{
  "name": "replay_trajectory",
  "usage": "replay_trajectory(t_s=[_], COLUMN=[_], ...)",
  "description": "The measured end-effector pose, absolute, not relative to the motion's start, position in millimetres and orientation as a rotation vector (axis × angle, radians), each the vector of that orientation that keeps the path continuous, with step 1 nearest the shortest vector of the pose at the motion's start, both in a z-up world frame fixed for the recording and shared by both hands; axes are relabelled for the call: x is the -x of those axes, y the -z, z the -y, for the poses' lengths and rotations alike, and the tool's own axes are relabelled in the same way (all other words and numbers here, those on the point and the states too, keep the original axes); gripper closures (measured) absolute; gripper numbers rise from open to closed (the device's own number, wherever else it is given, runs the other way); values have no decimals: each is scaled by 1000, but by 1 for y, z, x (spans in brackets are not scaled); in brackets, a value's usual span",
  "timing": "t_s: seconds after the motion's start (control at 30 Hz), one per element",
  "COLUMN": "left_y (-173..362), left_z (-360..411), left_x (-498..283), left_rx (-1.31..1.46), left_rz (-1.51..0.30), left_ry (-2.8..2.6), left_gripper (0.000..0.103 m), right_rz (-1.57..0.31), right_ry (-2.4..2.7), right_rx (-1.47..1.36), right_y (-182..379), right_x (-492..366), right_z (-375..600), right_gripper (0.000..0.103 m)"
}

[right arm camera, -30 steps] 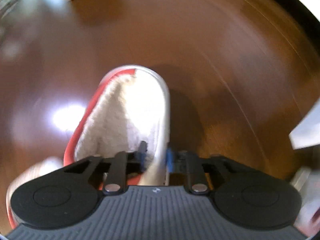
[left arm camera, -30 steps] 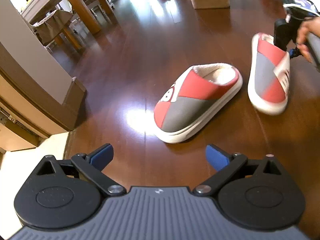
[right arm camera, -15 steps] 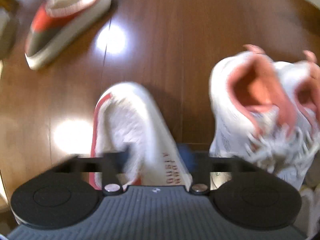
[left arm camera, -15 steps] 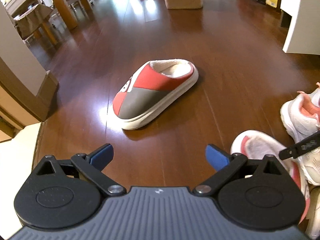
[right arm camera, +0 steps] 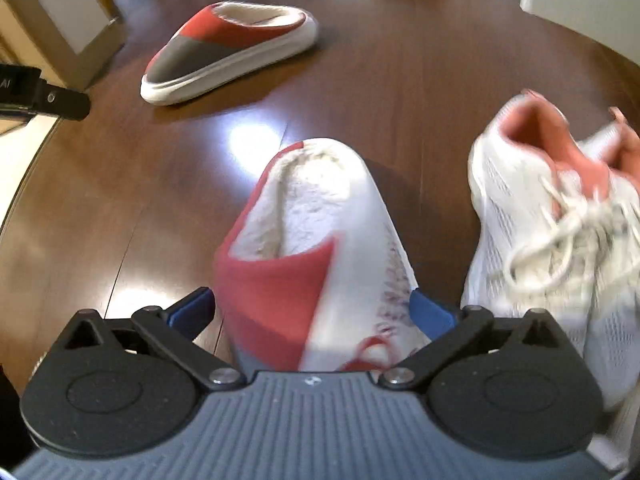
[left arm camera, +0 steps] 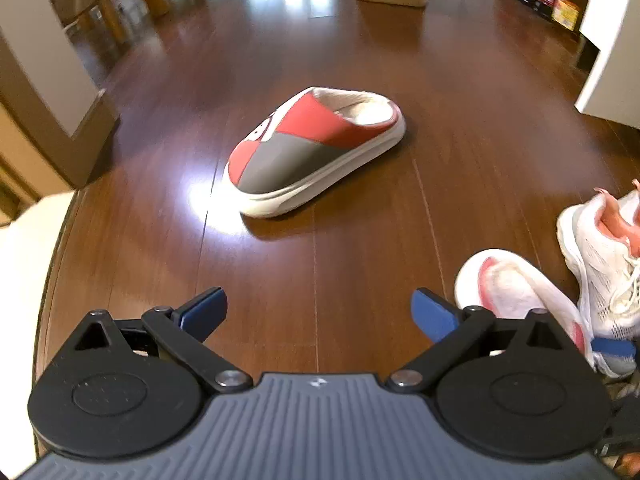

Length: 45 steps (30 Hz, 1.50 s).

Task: Organize scattered shoes
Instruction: 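Set the slipper beside the white-and-pink sneakers and open the right gripper, then grasp the second monkey slipper by its heel with the left gripper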

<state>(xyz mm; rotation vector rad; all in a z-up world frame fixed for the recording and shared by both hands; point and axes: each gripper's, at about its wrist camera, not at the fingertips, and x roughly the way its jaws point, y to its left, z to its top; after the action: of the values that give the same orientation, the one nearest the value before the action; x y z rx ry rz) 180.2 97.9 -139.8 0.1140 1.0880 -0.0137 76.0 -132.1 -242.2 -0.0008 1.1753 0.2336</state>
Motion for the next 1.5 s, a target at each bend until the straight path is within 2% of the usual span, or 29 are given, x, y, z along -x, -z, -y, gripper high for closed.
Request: replay_trajectory(t_s=[0.13,0.2,0.3,0.6,0.77,0.93,1.03,1.13,1.27,1.43,1.5], left_y=[142,141,139,141,139,143,146,145,146,164,187], left_z=[-98,-96,-93,-83,-77,-86,-98,-105,-92,-50,-36], left_x=[-178,-175,-171,-165,-162,-166,-178,-210,-294,-418,-452], left_rx=[-96,-110,-128,-155,-173,-164,-183,-284,-455,-567,-595], left_rz=[-1105,-1101,-1094,-1112,-1109,-1100,-1073,-982,-880,-957,-1059], left_ry=[20,28,33,75,85,57,18,-9,-28,63,61], left_gripper=[3,3,3,3,3,3,3,3,3,4,4], right_rz=[-1185,-1143,-1129,-1165,-1235,-1185,-1094,-1056,-1085,-994,-1050], right_ry=[-200,-146,-36,53,67,-41,-88,-27,162,259,200], right_rx=[213,185,120,97,67,88,89,52,-159,-400,-421], right_y=[275,277,270,260,266,216,160,101,41,28,41], right_x=[-62,-48,-31,0,-13,-26,-39,-56,-62,-49,-60], right_z=[118,118,124,145,137,140,159,202,283,329,330], right_gripper=[3,11,14,13,2,1,1,1,0,0,0])
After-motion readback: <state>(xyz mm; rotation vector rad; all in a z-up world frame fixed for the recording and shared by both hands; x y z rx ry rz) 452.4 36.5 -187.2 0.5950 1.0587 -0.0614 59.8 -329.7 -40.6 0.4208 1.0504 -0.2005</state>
